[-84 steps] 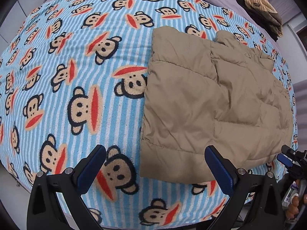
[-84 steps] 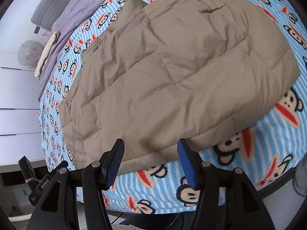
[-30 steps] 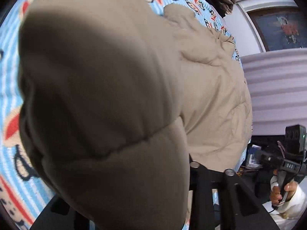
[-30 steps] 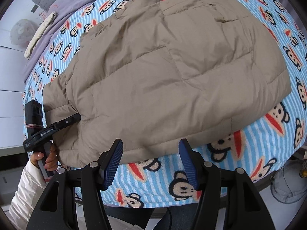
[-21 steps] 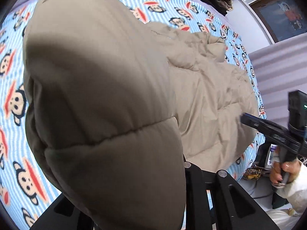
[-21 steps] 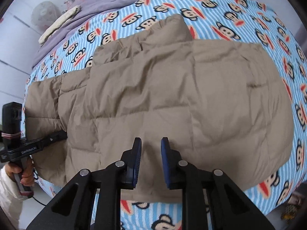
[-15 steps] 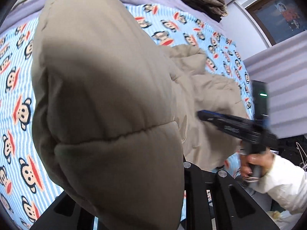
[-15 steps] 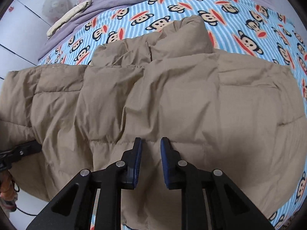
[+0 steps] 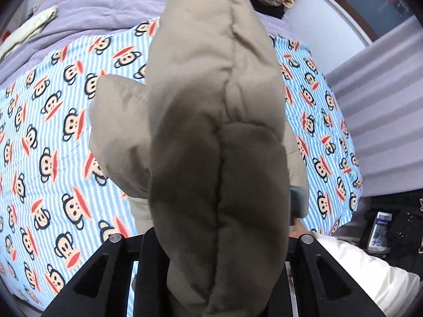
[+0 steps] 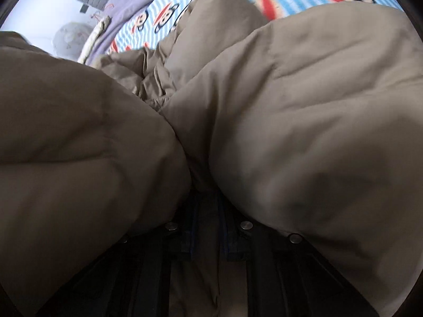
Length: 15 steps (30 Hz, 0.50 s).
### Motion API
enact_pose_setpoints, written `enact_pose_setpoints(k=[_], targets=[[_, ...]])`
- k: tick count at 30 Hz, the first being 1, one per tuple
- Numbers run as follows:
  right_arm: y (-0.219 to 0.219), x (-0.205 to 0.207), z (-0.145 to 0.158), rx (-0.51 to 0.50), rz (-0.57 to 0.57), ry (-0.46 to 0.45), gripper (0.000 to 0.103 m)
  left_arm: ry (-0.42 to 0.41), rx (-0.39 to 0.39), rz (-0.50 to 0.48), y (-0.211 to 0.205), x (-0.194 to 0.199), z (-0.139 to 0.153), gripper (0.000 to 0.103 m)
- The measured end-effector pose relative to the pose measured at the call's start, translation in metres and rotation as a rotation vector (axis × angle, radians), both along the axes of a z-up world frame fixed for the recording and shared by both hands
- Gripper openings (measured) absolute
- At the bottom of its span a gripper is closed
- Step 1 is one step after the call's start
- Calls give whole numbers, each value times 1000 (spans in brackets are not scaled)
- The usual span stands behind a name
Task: Fold large clothes
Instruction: 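Lift the jacket with the left tool while the right tool grasps it too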
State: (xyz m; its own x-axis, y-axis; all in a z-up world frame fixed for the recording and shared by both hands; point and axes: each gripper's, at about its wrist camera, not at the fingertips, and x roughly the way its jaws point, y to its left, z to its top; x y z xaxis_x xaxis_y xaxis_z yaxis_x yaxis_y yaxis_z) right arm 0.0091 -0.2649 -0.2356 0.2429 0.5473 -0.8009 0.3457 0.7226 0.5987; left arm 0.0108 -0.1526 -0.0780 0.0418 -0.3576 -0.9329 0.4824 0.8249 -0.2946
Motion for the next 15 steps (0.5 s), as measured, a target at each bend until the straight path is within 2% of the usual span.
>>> enact_pose_setpoints(k=[2,5,10,12,14,15], targets=[[-27,-14,16,30,-42,-32,16,18,-5,-29,-17,1,-6,34],[-71,-42,41,-19,-110,-69,16,66,-35,-72,-49,1,-19,55],[-133,-98,60,-85,-219,-67,19,161,-94,-177,-102,-5,-58,56],[-149,-123,62,-84,-255,-52,28,224,-131,-219,-118,-3,-73,57],[-160,-149,64,-84,-281,-41,60,234,-119,-255,-134,-2,-83,57],[-164,-161,67,-83,-293,-43,67,242,-115,-274,-142,-3,-86,62]])
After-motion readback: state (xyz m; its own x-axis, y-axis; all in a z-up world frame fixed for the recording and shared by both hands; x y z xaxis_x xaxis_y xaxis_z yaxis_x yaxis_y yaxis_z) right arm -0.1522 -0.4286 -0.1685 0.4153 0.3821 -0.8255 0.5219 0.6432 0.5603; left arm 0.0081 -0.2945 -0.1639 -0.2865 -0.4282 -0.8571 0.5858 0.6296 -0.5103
